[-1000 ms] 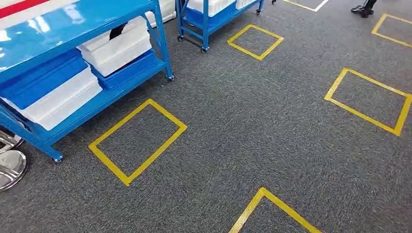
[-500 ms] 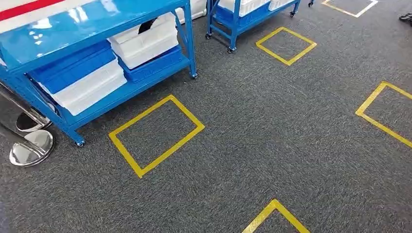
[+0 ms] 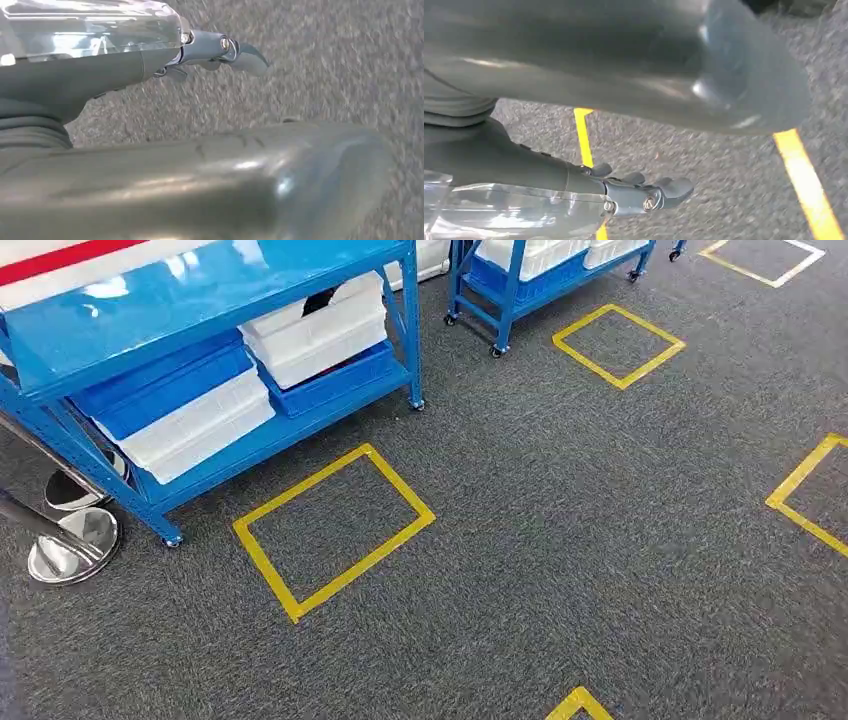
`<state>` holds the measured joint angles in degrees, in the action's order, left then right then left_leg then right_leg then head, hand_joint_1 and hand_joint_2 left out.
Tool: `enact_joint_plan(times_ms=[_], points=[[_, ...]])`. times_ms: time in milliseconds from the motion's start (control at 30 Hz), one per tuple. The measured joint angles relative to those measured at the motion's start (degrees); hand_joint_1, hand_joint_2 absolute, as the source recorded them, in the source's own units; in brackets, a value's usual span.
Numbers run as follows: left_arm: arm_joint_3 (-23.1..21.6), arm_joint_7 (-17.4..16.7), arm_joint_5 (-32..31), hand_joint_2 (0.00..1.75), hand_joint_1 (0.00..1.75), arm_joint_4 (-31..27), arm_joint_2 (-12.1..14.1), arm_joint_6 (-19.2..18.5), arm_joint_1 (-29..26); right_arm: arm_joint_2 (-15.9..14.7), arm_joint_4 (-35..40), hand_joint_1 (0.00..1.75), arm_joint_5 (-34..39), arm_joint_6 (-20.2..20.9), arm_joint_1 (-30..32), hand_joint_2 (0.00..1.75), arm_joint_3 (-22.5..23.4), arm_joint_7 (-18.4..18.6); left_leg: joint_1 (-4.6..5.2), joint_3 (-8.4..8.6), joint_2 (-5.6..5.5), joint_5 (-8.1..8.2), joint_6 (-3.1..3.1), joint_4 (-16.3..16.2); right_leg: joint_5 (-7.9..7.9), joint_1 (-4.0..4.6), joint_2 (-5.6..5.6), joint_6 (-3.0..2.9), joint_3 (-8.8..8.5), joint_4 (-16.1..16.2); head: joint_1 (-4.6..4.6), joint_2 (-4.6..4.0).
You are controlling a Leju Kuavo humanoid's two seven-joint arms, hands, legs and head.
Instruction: Take the parts from the cabinet and place them on the table.
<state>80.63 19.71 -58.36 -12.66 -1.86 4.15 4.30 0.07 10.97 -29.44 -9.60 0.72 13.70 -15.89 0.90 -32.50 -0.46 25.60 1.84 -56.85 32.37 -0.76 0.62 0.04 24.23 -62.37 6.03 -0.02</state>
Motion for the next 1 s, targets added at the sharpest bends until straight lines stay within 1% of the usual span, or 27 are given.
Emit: enact_joint_plan(times_ms=[33, 67, 100, 167, 200, 233, 267, 300, 333, 367, 400, 433, 467, 533, 567, 600, 667, 700, 733, 767, 800, 833, 867, 900, 933, 967, 1000], points=[[0.1, -0.3, 0.0, 0.0, 0.0, 0.0, 0.0, 0.0, 0.0, 0.1, 0.0, 0.0, 0.0, 0.0, 0.1, 0.0, 0.0, -0.1, -0.05, 1.33, -0.02, 0.47, 0.54, 0.7, -0.76, 0.05, -0.3, -0.08, 2.67, -4.4, 0.0, -0.02], [0.2, -0.6, 0.0, 0.0, 0.0, 0.0, 0.0, 0.2, 0.1, 0.4, 0.0, 0.0, -0.1, 0.1, 0.1, 0.0, 0.0, -0.1, -0.14, 2.32, -0.04, 1.06, 0.65, 1.1, -0.3, -0.08, -0.49, 0.06, 6.08, -8.6, 0.0, -0.02], [0.3, -0.8, 0.0, 0.0, 0.0, 0.0, 0.0, 0.2, 0.3, 0.4, 0.0, 0.0, -0.2, 0.1, 0.1, 0.0, 0.0, -0.1, -0.17, 3.32, -0.16, 1.75, 0.61, 1.3, 1.39, -0.19, -0.51, 0.25, 9.13, -11.4, 0.02, -0.02], [0.4, -1.0, 0.0, 0.0, 0.0, 0.0, 0.0, 0.3, 0.2, 0.4, 0.0, 0.0, -0.2, 0.1, 0.3, 0.0, 0.1, -0.1, -0.42, 5.58, -0.59, 3.55, 0.2, 1.4, 6.14, -0.31, -0.51, 0.69, 13.79, -12.9, 0.02, -0.02], [0.5, -1.1, 0.0, 0.0, 0.0, 0.1, 0.0, 0.3, 0.2, 0.4, -0.1, 0.0, -0.2, 0.1, 0.5, 0.0, 0.1, -0.1, -0.63, 6.97, -0.87, 4.59, -0.11, 1.4, 6.94, -0.45, -0.5, 0.99, 15.11, -11.7, 0.0, 0.0], [0.5, -1.2, 0.0, 0.0, 0.0, 0.1, 0.0, 0.3, 0.2, 0.4, -0.1, 0.0, -0.2, 0.1, 0.7, 0.0, 0.2, -0.2, -0.9, 8.49, -1.04, 5.7, -0.33, 1.4, 6.21, -0.61, -0.49, 1.2, 15.72, -9.2, 0.0, 0.0], [0.6, -1.4, 0.0, 0.0, 0.0, 0.2, 0.0, 0.3, 0.2, 0.4, -0.1, 0.0, -0.2, 0.2, 0.9, 0.0, 0.2, -0.2, -1.15, 10.04, -1.14, 6.91, -0.65, 1.4, 3.06, -0.71, -0.49, 1.52, 15.88, -5.7, 0.0, -0.02], [0.6, -1.5, 0.0, 0.0, 0.0, 0.2, 0.0, 0.3, 0.2, 0.4, -0.2, 0.0, -0.2, 0.2, 1.2, 0.0, 0.2, -0.2, -1.34, 11.38, -1.15, 8.22, -0.97, 1.4, -3.13, -0.85, -0.48, 1.64, 15.96, -1.9, 0.0, -0.02], [0.6, -1.6, 0.0, 0.0, 0.0, 0.2, 0.1, 0.3, 0.1, 0.5, -0.4, 0.0, -0.3, 0.3, 1.6, 0.0, 0.2, -0.1, -1.15, 12.3, -1.17, 9.5, -1.44, 1.2, -11.59, -0.91, -0.3, 1.59, 16.58, 0.7, -0.02, 0.0], [0.6, -1.6, 0.1, 0.0, 0.0, 0.3, 0.2, 0.3, 0.3, 0.5, -0.5, 0.0, -0.3, 0.3, 1.1, 0.0, 0.3, -0.1, -1.13, 12.4, -1.26, 10.22, -1.92, 1.5, -9.04, -0.38, -0.26, 0.68, 16.39, 0.1, -0.04, -0.02], [0.6, -1.7, 0.0, 0.0, 0.0, 0.3, 0.3, 0.3, 0.5, 0.5, -0.5, 0.0, -0.3, 0.4, 0.8, 0.0, 0.4, -0.2, -1.14, 12.9, -1.03, 10.67, -2.42, 2.3, -9.28, -0.33, -0.57, 0.04, 16.31, -0.1, 0.11, 0.0], [0.6, -1.8, 0.0, 0.0, 0.0, 0.4, 0.4, 0.3, 0.7, 0.5, -0.4, 0.0, -0.3, 0.4, 0.7, 0.0, 0.4, -0.2, -1.28, 13.79, -0.93, 9.89, -2.98, 1.9, -8.58, -0.25, -0.79, -0.46, 15.81, 0.7, 0.07, -0.02], [0.6, -1.7, -0.1, 0.0, 0.0, 0.4, 0.6, 0.3, 0.9, 0.5, -0.5, 0.0, -0.4, 0.5, 0.9, 0.0, 0.5, -0.2, -1.26, 12.72, -1.0, 7.98, -3.23, 0.0, -8.09, -0.23, -0.66, -0.97, 14.89, 1.1, 0.07, -0.02], [0.6, -1.9, -0.6, 0.0, 0.0, 0.5, 0.8, 0.2, 1.0, 0.5, -0.4, 0.0, -0.6, 0.5, 0.9, 0.0, 0.5, -0.3, -1.44, 8.81, -0.47, 4.63, -3.69, -7.9, -6.97, -0.47, -0.63, -1.64, 12.42, 2.3, 0.09, 0.0], [0.5, -2.0, -0.7, 0.0, 0.0, 0.5, 0.9, 0.2, 1.0, 0.5, -0.4, 0.0, -0.7, 0.4, 0.9, 0.0, 0.5, -0.3, -1.56, 4.97, -0.24, 4.49, -3.86, -13.3, -6.17, -0.34, -0.26, -1.93, 10.82, 3.0, 0.11, 0.0], [0.5, -2.1, -0.8, 0.0, 0.0, 0.5, 1.0, 0.2, 0.9, 0.5, -0.4, 0.0, -0.9, 0.2, 0.9, 0.0, 0.4, -0.3, -1.53, 1.94, -0.16, 6.85, -4.02, -16.3, -5.37, -0.28, -0.21, -2.02, 9.34, 3.5, 0.11, 0.0], [0.5, -2.4, -1.0, 0.0, 0.0, 0.5, 1.2, 0.2, 0.7, 0.5, -0.4, 0.0, -1.1, 0.1, 0.9, 0.0, 0.5, -0.3, -1.54, -2.27, -0.05, 14.22, -3.92, -17.7, -3.59, -0.06, 0.07, -2.11, 6.18, 4.4, 0.11, 0.0], [0.5, -2.6, -1.0, 0.0, 0.0, 0.5, 1.3, 0.2, 0.7, 0.4, -0.4, 0.0, -1.2, 0.0, 0.9, 0.0, 0.5, -0.4, -1.53, -3.73, 0.02, 16.78, -3.61, -16.8, -2.62, 0.08, 0.28, -2.11, 4.62, 4.7, 0.11, 0.0], [0.5, -2.9, -1.1, 0.0, 0.0, 0.5, 1.4, 0.2, 0.6, 0.4, -0.4, 0.0, -1.3, 0.0, 0.9, 0.0, 0.5, -0.5, -1.49, -4.84, 0.09, 17.32, -3.22, -14.7, -1.49, 0.31, 0.65, -2.09, 2.85, 4.9, 0.11, 0.0], [0.5, -1.7, -1.9, 0.0, 0.0, 0.6, 1.3, -1.0, 0.3, 0.2, -0.4, 0.0, -1.1, -0.1, 0.9, 0.0, 0.5, 0.2, -1.34, -5.5, 0.36, 15.14, -2.6, -11.9, -0.4, 0.6, 1.12, -2.12, 1.37, 5.0, 0.11, 0.0], [0.0, 2.5, -3.9, 0.0, 0.0, 0.2, -0.6, -4.9, -0.9, 0.2, -0.4, 0.0, -0.2, -0.6, 1.0, 0.0, 0.6, 2.3, -0.95, -6.0, 1.63, 9.12, -1.42, -8.3, 0.77, 0.82, 1.7, -2.16, -0.1, 5.2, 0.11, 0.0], [-1.0, 7.2, -5.2, 0.0, 0.0, -1.7, -1.5, -8.4, -2.2, 0.2, -0.4, 0.0, 0.3, -0.8, 1.4, 0.0, 1.0, 3.9, -0.26, -6.48, 3.92, 0.81, -0.19, -5.0, 1.77, 0.55, 2.08, -2.21, -0.76, 5.4, 0.09, -0.02], [-2.4, 10.3, -3.4, 0.0, 0.0, -3.8, -3.9, -11.5, -4.1, 0.6, -0.4, 0.0, 0.3, -0.9, 1.2, 0.0, 1.5, 5.0, 0.73, -6.65, 4.63, -2.98, -0.06, -3.7, 3.01, 1.0, 1.94, -1.64, -2.27, 5.0, 0.11, 0.0], [-5.5, 9.9, 1.1, 0.0, 0.0, -8.7, -5.7, -13.8, -7.1, 0.5, -0.2, 0.0, -0.1, -1.1, 0.8, 0.0, 1.8, 5.6, 1.12, -5.56, 4.08, -2.28, -0.7, -3.9, 4.34, 1.02, 2.46, -1.13, -3.38, 5.5, 0.0, -0.02], [-8.9, 6.5, 7.6, 0.0, 0.0, -13.8, -7.8, -13.4, -10.8, 0.5, -0.1, 0.0, -0.7, -1.1, 0.9, 0.0, 2.0, 6.0, 0.87, -4.88, 3.21, -1.63, -0.35, -3.6, 4.21, 0.69, 2.39, -0.72, -5.02, 5.3, 0.02, -0.02], [-15.1, 0.3, 18.6, 0.0, 0.0, -22.5, -10.9, -12.6, -15.5, 0.6, 0.2, 0.0, -1.4, -1.1, 0.8, 0.0, 2.1, 6.2, 0.76, -3.65, 2.92, -0.8, -0.3, -3.5, 3.1, 0.61, 2.6, -0.35, -4.9, 4.0, 0.07, 0.0], [-21.1, -7.4, 28.2, 0.0, 0.0, -27.9, -12.7, -11.7, -19.2, 0.7, 0.5, 0.0, -1.9, -1.1, 0.7, 0.0, 2.2, 6.4, 0.3, -2.16, 2.64, -0.43, 0.21, -3.0, 2.11, 0.54, 2.46, 0.03, -3.82, 1.1, 0.04, 0.0]])
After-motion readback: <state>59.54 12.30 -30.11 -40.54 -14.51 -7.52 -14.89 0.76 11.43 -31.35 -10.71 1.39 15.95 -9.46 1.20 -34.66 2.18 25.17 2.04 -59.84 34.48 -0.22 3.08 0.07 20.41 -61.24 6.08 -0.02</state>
